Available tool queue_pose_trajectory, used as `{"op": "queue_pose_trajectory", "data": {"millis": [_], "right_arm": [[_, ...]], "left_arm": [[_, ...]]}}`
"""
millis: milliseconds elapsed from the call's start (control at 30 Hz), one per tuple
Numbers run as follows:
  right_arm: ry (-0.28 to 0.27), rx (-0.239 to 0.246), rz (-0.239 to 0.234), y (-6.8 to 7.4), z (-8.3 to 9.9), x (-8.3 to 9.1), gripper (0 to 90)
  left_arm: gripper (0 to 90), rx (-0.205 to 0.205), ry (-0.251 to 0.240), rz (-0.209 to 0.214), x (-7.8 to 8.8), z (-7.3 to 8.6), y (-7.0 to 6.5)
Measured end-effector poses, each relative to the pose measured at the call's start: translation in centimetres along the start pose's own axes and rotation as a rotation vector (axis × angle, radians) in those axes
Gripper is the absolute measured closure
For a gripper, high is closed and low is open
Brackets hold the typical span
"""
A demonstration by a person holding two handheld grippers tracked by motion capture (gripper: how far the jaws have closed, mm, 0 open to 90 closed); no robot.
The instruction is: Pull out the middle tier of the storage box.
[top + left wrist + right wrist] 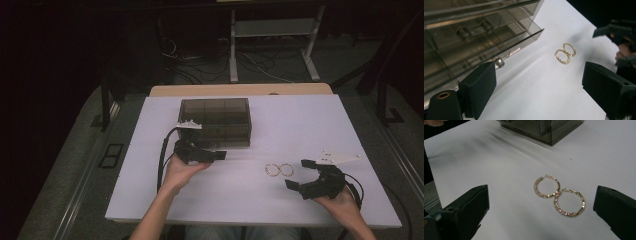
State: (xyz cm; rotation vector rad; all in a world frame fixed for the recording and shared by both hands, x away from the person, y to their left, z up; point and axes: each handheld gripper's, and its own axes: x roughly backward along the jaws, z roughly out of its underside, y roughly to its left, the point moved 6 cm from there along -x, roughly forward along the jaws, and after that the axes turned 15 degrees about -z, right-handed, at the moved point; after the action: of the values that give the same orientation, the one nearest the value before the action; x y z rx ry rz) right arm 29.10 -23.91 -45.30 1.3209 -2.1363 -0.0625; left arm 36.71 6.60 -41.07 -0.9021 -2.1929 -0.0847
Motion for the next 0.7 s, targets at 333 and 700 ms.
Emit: {"op": "queue_pose_trajectory", "data": {"millis": [333, 700], "right_arm": [[0.01, -0.004, 0.006, 0.1, 0.1, -0.1, 0.0], [0.027, -0.003, 0.011, 0.1, 0.3, -0.3, 0.0]], "left_arm": [[11.7, -0.185, 0.029, 0.031, 0.7, -1.1, -0.1], [15.9, -0.303, 0.0, 0.051, 1.0, -2.0, 0.8]]}}
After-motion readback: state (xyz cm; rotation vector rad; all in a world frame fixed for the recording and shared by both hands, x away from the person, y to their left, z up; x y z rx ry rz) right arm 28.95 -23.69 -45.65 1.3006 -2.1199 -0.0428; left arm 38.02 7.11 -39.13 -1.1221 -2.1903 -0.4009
